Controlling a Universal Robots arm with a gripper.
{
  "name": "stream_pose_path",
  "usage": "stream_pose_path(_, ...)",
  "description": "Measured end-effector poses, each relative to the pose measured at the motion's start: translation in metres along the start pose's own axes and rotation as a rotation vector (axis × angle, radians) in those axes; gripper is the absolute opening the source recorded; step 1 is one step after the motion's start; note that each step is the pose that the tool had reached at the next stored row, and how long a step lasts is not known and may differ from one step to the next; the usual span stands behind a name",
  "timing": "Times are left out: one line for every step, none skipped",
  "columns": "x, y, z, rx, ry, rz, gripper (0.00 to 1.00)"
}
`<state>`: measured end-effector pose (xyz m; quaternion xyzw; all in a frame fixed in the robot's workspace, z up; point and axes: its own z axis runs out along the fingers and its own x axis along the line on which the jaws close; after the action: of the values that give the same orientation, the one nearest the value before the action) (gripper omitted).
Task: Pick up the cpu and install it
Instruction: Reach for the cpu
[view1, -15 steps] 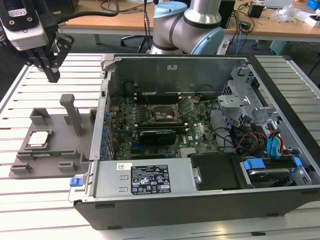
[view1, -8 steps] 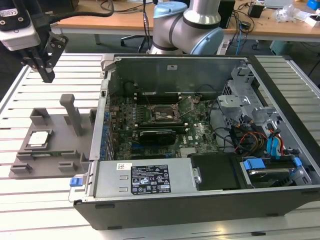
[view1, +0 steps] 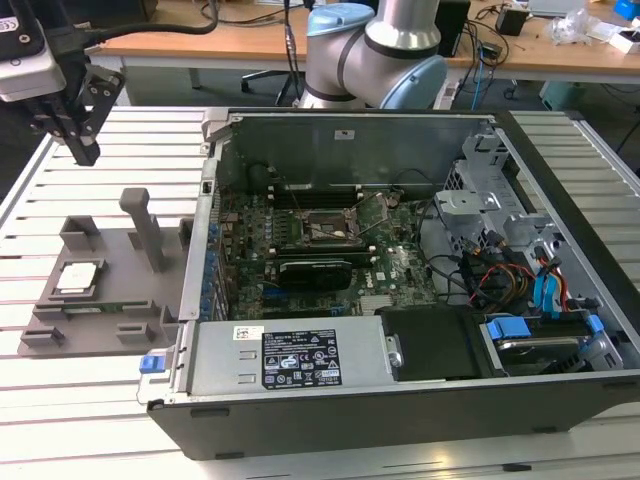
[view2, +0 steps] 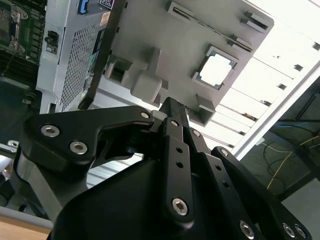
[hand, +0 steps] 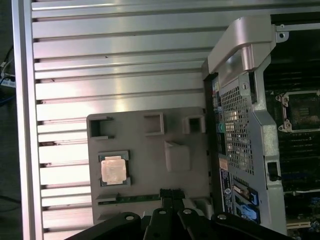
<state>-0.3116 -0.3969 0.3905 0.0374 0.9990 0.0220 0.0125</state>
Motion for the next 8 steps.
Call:
stream_pose_path(0.0009, -0.0001, 0.0, 0.0001, 0.0001, 0.0, 0.11)
stream_pose_path(0.0018, -0.0001, -0.0001, 0.0001, 0.0001, 0.0, 0.11)
stream_pose_path(0.0031, -0.0002, -0.0001, 0.0001, 0.0001, 0.0, 0.11)
stream_pose_path(0.004, -0.0003, -0.0001, 0.0001, 0.0001, 0.0, 0.11)
stream_pose_path(0.0048, -0.0004, 0.0, 0.0001, 0.0001, 0.0, 0.11)
stream_pose_path(0.0055, -0.0004, 0.0, 0.0, 0.0001, 0.0, 0.11)
stream_pose_path(0.0063, -0.0005, 0.0, 0.0, 0.0, 0.0, 0.11)
stream_pose_path(0.0072, -0.0005, 0.0, 0.0, 0.0001, 0.0, 0.11)
